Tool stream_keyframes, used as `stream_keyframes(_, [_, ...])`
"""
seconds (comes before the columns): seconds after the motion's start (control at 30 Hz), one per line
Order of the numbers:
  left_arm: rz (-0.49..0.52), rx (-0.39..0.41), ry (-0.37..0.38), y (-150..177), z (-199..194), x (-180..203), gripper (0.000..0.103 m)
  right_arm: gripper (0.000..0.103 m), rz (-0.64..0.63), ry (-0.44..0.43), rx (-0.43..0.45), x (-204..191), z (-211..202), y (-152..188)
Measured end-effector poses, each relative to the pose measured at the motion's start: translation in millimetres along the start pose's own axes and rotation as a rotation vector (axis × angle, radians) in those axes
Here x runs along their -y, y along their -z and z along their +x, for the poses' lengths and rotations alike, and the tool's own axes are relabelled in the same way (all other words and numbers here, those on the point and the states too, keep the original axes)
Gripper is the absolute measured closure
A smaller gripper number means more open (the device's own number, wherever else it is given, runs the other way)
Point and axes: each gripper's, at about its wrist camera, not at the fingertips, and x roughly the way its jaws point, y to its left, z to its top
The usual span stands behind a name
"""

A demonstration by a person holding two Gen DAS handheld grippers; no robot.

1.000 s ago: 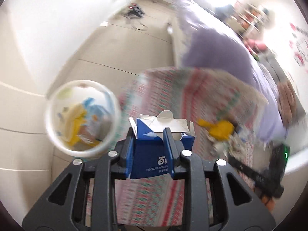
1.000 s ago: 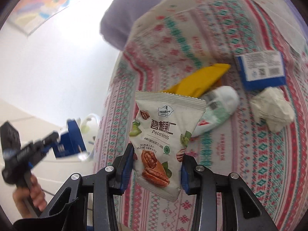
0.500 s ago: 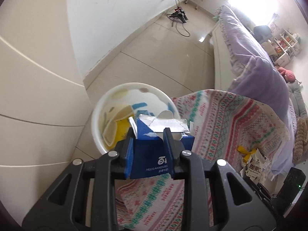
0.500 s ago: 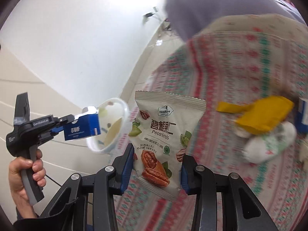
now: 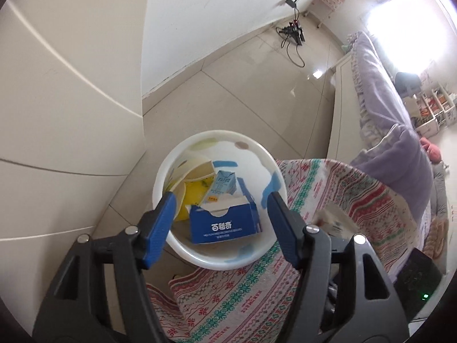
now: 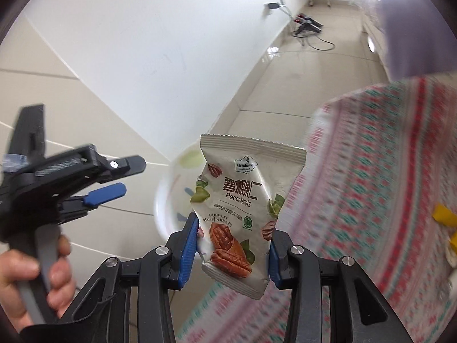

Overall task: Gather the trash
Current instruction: 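Carry tissue box and nut bag to the white bin and open both tools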

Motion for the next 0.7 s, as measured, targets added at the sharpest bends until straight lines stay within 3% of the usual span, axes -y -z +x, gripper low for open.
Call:
stream_keyframes(0.27, [-0.087, 0.041, 0.029, -3.6, -14.8, -14.6, 0.036, 0.057, -0.084, 0.021, -0.03, -34.7, 36.1, -5.4])
stream_keyframes(0.33, [-0.101, 0.054, 0.024, -4.2, -18.0, -17.7, 0.036, 0.054, -0.09, 0.017, -0.049, -37.8, 45.0, -5.8])
stream_keyframes(0.4, [-0.108, 0.056, 0.028, -4.0, -19.3, -18.7, 0.036, 0.044, -0.095, 0.013, -0.065, -39.2, 53.0, -4.4])
stream_keyframes(0.5, [-0.103, 0.05, 0.03, -3.6, -18.7, -17.1, 0.036, 0.038, -0.083, 0.044, -0.063, -36.1, 54.3, 0.2])
stream_keyframes(0.7, [-0.078, 0.045, 0.043, -0.2, -18.8, -5.9, 0.036, 0.038, -0.059, 0.057, -0.052, -13.5, 24.7, 10.6])
